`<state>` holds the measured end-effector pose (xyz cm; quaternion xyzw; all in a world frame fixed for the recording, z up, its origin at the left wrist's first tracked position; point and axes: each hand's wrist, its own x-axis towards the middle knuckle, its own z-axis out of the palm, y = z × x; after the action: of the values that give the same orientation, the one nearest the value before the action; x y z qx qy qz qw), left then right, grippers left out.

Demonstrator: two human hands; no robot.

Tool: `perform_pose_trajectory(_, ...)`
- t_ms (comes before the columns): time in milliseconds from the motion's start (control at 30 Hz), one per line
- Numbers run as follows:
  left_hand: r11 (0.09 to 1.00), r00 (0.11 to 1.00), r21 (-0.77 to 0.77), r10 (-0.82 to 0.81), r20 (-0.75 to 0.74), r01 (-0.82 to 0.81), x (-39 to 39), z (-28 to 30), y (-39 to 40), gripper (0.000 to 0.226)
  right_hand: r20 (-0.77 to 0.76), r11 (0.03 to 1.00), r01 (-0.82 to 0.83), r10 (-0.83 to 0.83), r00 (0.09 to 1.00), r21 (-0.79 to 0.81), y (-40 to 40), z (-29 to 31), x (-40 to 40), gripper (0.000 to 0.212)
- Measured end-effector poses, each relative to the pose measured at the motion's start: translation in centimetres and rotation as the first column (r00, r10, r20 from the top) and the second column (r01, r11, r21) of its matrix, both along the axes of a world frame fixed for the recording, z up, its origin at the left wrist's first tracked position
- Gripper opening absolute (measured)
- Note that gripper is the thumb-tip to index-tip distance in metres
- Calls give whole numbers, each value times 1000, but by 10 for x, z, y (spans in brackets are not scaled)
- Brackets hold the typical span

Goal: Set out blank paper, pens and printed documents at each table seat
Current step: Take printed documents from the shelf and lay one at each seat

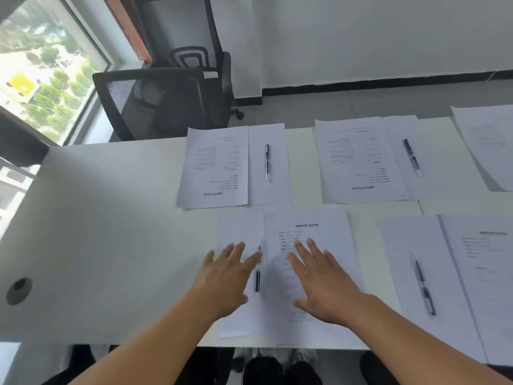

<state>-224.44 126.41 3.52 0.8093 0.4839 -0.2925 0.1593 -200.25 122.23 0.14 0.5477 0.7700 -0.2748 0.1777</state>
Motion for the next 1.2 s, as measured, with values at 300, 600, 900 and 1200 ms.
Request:
perform_pose_trajectory(300, 999, 996, -26, -27, 82, 29, -6, -45, 9, 111, 14, 996, 86, -86, 996, -3, 10, -27, -12, 104)
perform_pose_trajectory(600, 997, 985, -70, -10, 174, 22, -14, -55, 11, 106, 29, 992, 124, -123, 992, -34, 6, -34, -23, 107)
perform_pose_trajectory(900, 997, 975, -76, -10, 222, 27, -39, -57, -6, 106, 45, 988, 138, -135, 990, -69, -12, -29, -38, 106)
perform_pose_trajectory(1200, 994, 964, -103, 2, 264, 26, -53, -53, -10, 105, 52, 986, 150, -146, 988, -79, -17, -26, -47, 107)
